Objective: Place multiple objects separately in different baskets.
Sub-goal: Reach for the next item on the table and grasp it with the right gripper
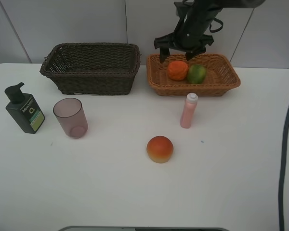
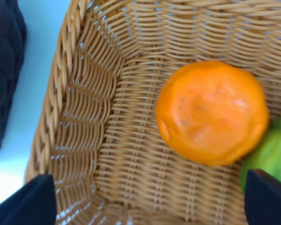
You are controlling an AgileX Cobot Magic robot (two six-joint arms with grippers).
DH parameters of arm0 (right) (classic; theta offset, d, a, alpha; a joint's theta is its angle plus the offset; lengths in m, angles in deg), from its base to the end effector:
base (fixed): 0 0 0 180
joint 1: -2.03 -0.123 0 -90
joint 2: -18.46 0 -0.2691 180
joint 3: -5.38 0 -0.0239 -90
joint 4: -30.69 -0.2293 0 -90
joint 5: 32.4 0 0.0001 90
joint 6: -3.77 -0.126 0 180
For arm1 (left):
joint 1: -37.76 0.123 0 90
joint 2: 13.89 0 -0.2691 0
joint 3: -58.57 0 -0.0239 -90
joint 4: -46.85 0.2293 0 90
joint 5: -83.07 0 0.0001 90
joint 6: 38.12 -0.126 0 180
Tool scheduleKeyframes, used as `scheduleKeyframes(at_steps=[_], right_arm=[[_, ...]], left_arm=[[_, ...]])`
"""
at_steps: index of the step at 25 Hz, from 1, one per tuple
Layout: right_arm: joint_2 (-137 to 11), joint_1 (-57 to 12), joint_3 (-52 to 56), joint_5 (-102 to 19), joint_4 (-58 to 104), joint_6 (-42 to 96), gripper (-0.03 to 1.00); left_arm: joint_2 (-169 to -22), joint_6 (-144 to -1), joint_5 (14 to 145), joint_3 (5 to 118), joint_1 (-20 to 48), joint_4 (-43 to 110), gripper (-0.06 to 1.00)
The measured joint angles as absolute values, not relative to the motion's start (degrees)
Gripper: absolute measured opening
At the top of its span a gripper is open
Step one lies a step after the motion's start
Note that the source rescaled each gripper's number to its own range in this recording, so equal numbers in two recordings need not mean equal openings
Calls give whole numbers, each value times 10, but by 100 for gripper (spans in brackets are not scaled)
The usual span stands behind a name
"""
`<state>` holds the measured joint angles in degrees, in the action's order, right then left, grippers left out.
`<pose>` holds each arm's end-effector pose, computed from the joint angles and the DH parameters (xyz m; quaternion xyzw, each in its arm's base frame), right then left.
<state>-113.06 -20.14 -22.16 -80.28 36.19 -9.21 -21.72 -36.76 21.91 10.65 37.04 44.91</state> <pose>0.4350 0.1676 0.1815 -0.1001 0.9640 0.0330 0.2443 0.0217 -0.0040 0.2514 -0.0040 0.8521 -0.0264 0.5227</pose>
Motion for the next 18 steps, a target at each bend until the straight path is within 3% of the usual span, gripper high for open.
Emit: scheduleKeyframes(at_steps=[5, 9, 14, 18], right_arm=[[-1078, -203, -214, -869, 387, -124, 76], [-1021, -210, -148, -889, 405, -156, 77], [-947, -216, -30, -877, 410, -207, 91], [-914, -225, 25, -876, 411, -240, 95]], left_arm=[[-217, -368, 219, 106, 370, 449, 89], [-217, -368, 219, 106, 370, 449, 89], [-217, -368, 219, 106, 370, 449, 89], [-217, -368, 219, 106, 370, 449, 89]])
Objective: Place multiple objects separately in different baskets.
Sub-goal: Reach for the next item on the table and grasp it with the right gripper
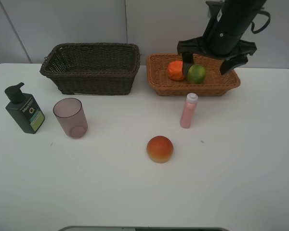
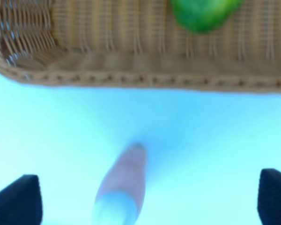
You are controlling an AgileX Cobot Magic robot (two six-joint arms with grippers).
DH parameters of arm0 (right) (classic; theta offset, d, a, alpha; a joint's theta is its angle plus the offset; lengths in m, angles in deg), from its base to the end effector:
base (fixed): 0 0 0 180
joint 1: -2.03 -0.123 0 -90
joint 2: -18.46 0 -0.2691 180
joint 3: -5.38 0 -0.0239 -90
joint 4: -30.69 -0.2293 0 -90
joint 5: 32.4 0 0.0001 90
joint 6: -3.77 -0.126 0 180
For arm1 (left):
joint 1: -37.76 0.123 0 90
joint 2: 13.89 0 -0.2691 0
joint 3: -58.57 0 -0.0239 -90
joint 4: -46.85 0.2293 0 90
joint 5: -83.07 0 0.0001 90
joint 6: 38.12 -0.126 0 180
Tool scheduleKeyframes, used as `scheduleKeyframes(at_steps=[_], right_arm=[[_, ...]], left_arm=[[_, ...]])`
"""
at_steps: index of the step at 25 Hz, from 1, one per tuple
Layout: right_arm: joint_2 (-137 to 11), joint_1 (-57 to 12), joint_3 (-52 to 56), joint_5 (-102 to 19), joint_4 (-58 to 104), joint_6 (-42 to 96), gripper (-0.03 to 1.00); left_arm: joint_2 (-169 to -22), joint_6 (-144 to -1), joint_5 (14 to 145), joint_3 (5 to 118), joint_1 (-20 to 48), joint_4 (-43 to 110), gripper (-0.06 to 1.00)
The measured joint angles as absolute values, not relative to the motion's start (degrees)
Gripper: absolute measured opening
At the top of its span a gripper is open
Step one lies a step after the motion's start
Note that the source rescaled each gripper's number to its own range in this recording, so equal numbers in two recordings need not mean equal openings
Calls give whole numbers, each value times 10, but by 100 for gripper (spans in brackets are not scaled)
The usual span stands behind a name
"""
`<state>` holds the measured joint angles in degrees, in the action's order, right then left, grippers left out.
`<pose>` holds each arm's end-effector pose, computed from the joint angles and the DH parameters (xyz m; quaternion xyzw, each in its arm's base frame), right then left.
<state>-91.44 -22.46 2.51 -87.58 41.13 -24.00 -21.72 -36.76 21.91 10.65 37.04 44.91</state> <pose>0.3324 0.1308 0.2134 -0.0116 0.9846 -0.0056 0.1743 0.0217 -0.0040 0.2514 -0.0040 0.8521 -0.0264 0.5227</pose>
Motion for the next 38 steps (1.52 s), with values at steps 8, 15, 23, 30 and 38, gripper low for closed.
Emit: scheduleKeyframes(at_steps=[8, 15, 23, 30, 38], right_arm=[[-912, -264, 48, -866, 411, -337, 95], [-948, -269, 48, -868, 408, -356, 95], [-989, -269, 48, -857, 411, -361, 95], [-1029, -262, 50, -836, 411, -362, 95], [-1051, -255, 50, -827, 411, -362, 80]], left_arm=[[-217, -368, 219, 106, 370, 449, 89], [-217, -368, 219, 106, 370, 449, 89], [-217, -368, 219, 106, 370, 449, 89], [-217, -368, 219, 106, 370, 449, 89], [-217, -368, 219, 106, 370, 449, 89]])
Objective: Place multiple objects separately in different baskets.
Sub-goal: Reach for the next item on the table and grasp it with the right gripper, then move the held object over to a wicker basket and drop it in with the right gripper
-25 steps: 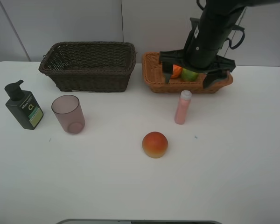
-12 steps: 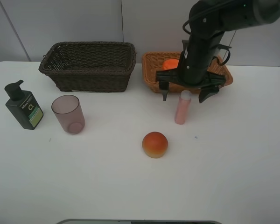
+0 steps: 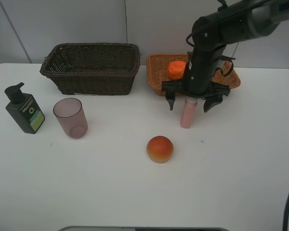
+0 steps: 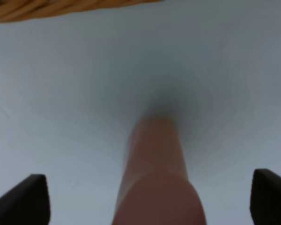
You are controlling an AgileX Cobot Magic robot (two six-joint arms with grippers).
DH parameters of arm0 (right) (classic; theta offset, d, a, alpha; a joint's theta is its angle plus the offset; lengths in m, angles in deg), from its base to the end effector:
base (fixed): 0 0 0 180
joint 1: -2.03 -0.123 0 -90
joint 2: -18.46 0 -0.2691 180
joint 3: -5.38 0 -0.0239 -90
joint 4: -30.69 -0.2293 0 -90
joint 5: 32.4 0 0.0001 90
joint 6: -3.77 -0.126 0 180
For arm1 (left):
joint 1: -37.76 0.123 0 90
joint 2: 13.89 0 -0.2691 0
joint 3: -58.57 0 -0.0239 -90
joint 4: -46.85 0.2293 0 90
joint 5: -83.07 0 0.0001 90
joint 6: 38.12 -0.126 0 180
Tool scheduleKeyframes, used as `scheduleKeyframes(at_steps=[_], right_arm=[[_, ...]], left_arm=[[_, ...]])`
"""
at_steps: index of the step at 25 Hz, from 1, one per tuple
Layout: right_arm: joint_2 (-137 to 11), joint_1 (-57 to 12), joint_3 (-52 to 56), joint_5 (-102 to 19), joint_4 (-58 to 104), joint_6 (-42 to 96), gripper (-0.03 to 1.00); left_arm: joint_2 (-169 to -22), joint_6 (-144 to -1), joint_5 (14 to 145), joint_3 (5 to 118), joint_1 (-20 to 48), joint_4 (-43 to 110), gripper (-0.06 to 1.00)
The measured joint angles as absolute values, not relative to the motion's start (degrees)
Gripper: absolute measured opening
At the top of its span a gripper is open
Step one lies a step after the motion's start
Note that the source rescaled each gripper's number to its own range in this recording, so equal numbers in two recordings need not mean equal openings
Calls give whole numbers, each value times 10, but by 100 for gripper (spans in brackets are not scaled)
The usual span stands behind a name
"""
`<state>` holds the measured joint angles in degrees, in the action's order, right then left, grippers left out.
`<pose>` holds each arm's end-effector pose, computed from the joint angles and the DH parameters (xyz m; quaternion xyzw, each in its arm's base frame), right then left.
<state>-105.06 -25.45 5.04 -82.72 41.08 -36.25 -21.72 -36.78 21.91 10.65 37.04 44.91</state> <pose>0.3351 0.1546 0.1180 0.0551 0.9942 -0.0292 0.0874 0.0217 -0.0040 0.2514 -0.0038 0.8521 -0.0263 0.5227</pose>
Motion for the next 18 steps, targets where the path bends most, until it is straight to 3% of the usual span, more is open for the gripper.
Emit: scheduleKeyframes(at_steps=[2, 4, 6, 7, 18], right_arm=[[-1052, -255, 50, -827, 411, -362, 63], [-1053, -255, 50, -827, 411, -363, 39], [-1053, -255, 50, -828, 411, -363, 9], [-1053, -255, 50, -828, 411, -363, 0], [-1053, -255, 50, -834, 411, -363, 1]], left_arm=[[-217, -368, 219, 106, 370, 449, 89], [-217, -368, 219, 106, 370, 449, 89], [-217, -368, 219, 106, 370, 449, 89], [-217, -368, 219, 106, 370, 449, 89], [-217, -368, 219, 106, 370, 449, 89]])
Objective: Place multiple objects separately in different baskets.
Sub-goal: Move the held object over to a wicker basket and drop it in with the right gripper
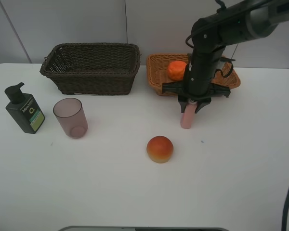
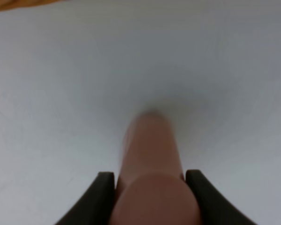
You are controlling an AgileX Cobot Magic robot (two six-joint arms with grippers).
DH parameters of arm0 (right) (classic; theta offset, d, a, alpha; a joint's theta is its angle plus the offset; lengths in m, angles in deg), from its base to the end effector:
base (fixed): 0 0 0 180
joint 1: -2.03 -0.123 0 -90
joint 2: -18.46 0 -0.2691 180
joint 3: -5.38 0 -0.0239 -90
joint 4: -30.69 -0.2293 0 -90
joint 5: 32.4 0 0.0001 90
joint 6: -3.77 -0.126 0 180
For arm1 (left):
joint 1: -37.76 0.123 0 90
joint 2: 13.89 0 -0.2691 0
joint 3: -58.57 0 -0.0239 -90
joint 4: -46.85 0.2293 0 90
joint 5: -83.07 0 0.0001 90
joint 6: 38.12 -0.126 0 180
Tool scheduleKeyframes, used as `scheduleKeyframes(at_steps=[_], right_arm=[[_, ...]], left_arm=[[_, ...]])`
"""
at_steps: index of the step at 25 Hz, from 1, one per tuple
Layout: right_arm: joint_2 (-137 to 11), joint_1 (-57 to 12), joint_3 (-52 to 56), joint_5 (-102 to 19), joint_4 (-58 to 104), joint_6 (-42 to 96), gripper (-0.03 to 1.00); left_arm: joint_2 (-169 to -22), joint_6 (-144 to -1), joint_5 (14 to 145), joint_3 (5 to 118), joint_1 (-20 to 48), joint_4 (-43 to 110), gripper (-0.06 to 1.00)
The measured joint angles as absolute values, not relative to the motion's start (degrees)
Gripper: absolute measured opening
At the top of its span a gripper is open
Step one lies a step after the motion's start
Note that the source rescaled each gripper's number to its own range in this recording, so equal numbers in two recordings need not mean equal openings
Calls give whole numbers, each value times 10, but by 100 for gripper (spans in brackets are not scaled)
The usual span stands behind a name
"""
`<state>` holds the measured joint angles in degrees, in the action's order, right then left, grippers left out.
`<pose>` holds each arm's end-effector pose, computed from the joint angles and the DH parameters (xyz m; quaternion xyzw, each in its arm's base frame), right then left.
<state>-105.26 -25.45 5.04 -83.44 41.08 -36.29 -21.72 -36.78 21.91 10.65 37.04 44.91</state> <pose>0.3338 0.1537 0.1166 0.0559 0.9946 -0.0338 0.0809 0.0217 -0.0040 0.2514 -0.0038 0.8521 -0.0263 0.5227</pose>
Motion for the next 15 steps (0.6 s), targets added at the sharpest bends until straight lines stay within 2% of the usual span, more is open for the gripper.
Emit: scheduleKeyframes(at_steps=[10, 15], right_arm=[[-1041, -255, 49, -848, 411, -351, 1], [-1008, -255, -5, -931, 392, -215, 1]], left_arm=[[-217, -368, 219, 106, 370, 449, 89], [-217, -368, 219, 106, 370, 449, 89]])
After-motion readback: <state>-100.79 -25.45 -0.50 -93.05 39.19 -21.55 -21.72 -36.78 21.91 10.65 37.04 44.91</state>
